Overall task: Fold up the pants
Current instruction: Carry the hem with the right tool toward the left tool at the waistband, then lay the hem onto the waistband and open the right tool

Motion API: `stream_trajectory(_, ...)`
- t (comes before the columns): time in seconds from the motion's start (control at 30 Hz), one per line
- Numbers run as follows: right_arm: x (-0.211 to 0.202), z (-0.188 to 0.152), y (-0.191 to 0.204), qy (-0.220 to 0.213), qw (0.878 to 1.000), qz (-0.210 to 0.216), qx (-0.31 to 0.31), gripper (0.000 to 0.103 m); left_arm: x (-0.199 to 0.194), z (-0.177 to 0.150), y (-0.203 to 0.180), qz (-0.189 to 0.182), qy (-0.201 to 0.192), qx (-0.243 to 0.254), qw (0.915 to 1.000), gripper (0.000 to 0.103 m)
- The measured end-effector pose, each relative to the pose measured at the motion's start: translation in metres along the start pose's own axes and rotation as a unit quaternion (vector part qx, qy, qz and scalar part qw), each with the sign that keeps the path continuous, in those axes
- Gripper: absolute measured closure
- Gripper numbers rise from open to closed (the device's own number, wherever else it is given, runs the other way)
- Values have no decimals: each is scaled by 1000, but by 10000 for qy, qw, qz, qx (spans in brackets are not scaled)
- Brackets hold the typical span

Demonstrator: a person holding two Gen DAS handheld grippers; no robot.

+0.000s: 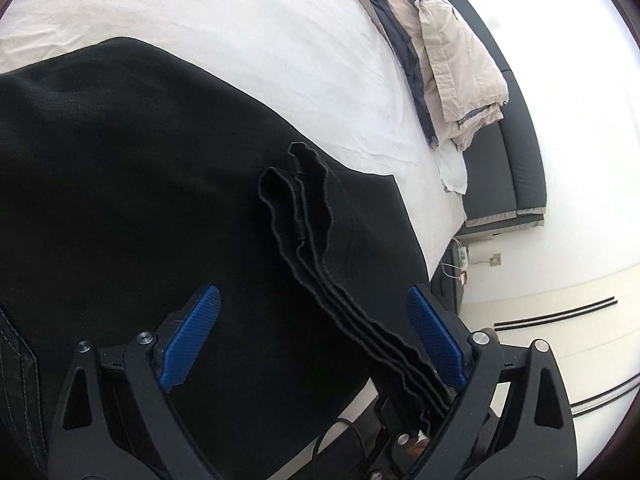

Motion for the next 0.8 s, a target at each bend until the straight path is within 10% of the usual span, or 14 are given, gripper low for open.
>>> stream_trajectory(0.07,-3,5,6,-30,9999,69,-67,93,-2,2,4,-60,35,-53,10000,26)
stream_trajectory(0.13,-5,10,12,-80,9998,128,-133,93,-1,3,8,-20,157,-48,9999,66)
stream_trajectory(0.23,-5,18,18,-137,9992,240,-275,93,-8,5,14,-21,156,-3,9999,81)
stream_trajectory(0.8,2,33,72,-39,9914,949,-898,93,-82,7,68,722,-15,548,9959,94)
Point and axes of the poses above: each gripper's, at about its wrist camera, not at the fingertips, and x roughly the way its jaws point, y to its left, z to its top, the point moved 2 cm from there along x, roughly the way its jaws point, and after that the axes turned 4 degrees about -y, right-handed, at the moved point
